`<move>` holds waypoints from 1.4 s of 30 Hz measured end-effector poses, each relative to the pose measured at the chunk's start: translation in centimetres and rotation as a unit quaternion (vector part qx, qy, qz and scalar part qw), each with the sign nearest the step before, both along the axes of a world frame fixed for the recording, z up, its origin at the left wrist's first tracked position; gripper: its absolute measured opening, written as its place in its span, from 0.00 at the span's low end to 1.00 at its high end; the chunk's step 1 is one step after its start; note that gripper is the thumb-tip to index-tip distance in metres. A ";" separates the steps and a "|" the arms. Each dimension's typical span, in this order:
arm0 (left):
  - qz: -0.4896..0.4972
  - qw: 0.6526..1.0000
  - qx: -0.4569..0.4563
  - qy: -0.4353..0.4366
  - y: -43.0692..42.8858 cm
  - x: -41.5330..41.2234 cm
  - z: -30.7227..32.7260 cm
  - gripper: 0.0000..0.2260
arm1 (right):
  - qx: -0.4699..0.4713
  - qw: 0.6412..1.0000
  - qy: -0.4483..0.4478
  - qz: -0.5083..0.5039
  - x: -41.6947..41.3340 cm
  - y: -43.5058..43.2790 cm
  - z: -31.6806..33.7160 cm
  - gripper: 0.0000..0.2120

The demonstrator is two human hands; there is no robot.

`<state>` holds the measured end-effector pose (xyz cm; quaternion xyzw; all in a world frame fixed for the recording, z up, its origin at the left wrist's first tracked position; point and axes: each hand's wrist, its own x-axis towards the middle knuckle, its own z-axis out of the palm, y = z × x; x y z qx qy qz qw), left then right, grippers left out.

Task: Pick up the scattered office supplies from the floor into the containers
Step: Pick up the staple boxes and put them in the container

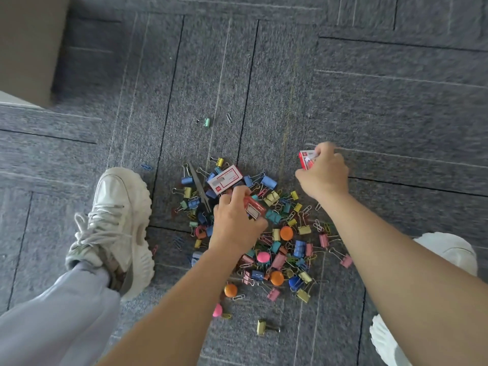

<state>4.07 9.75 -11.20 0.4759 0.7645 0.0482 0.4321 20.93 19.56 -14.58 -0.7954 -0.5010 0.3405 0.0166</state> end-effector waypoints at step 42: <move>0.377 0.805 -0.040 -0.457 1.5 -15.8 11.0 0.20 | -0.054 0.972 0.154 0.170 -13.3 -2.3 6.2 0.17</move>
